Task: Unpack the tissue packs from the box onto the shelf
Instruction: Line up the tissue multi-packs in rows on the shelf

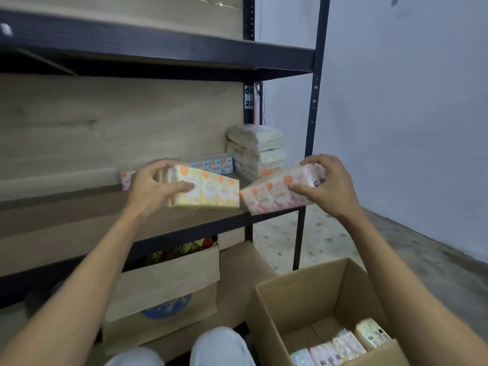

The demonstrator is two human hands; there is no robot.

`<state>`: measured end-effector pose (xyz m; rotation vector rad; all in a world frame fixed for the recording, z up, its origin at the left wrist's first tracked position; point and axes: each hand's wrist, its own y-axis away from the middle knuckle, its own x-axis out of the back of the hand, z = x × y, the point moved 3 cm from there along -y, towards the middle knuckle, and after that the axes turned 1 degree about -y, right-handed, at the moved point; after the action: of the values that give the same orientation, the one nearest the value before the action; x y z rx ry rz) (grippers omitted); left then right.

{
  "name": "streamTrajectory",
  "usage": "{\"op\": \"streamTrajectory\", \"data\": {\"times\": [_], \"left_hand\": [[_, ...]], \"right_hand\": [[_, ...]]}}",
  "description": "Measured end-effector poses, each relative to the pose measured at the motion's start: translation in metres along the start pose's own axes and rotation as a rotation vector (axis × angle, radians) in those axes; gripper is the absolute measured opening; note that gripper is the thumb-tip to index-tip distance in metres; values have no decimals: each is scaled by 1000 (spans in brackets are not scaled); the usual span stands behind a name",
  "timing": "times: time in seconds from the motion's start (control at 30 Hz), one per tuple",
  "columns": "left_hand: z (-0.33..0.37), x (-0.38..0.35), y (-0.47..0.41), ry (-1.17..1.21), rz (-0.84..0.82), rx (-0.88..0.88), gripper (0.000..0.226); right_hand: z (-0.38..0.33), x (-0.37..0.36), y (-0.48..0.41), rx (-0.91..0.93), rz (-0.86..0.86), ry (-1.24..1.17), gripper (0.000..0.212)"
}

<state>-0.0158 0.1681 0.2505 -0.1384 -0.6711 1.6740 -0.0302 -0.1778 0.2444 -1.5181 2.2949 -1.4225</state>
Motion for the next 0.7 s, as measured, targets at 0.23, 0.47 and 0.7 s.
{"op": "streamTrajectory", "data": {"times": [0.23, 0.47, 0.7], "left_hand": [[-52, 48, -4, -68, 48, -53, 41], [-86, 64, -17, -144, 51, -96, 50], [-117, 81, -31, -271, 43, 6, 45]], "right_hand": [[11, -73, -20, -56, -50, -205, 44], [37, -131, -44, -157, -188, -330, 45], [64, -171, -54, -249, -308, -354, 46]]}}
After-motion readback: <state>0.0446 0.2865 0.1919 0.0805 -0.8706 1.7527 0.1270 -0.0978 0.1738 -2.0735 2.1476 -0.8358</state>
